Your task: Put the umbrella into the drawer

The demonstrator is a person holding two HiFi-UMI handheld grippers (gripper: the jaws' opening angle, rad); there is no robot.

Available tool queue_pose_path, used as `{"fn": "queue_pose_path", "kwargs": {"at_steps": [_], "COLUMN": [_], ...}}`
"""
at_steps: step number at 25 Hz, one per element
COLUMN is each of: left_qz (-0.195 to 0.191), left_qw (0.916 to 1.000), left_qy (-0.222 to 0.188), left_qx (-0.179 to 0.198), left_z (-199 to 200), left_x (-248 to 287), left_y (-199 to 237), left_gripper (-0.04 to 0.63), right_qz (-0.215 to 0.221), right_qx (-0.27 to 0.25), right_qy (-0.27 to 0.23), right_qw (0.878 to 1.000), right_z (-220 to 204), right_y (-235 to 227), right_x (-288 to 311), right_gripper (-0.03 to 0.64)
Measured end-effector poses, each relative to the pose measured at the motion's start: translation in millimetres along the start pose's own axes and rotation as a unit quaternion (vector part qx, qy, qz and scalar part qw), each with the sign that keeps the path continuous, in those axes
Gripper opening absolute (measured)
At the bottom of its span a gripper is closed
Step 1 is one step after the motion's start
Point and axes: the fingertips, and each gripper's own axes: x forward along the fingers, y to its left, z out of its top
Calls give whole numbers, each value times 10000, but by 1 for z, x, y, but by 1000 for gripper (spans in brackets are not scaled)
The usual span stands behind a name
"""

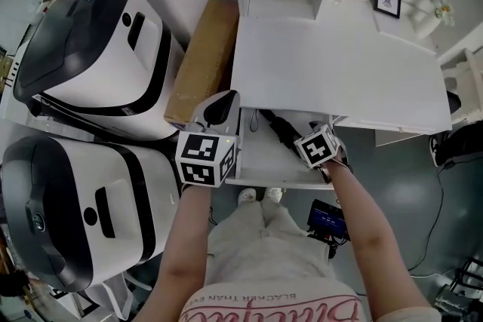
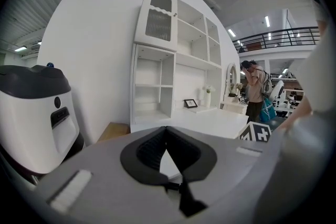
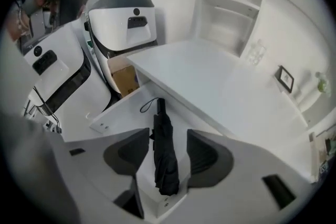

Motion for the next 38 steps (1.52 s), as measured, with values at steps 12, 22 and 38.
{"fn": "queue_pose_path", "kwargs": {"at_steps": [12, 22, 38], "left_qz": [-89, -197, -298], "left_qw": [9982, 9913, 9698], "left_qy": [-581, -1272, -2378], "left_qx": [70, 258, 460], "left_z": [55, 121, 228], "left_x": [-5, -7, -35], "left_y": [10, 16, 7], "left_gripper": [9, 9, 9], "right_qz": [-678, -1161, -1993], "right_qx": [244, 294, -130], "right_qy": [-1156, -2348, -4615], "right_qw": [9907, 9646, 8644], "right_z": [68, 135, 236], "right_y": [-35, -56, -60], "right_x": [-85, -162, -339], "right_gripper": [95, 9, 8]}}
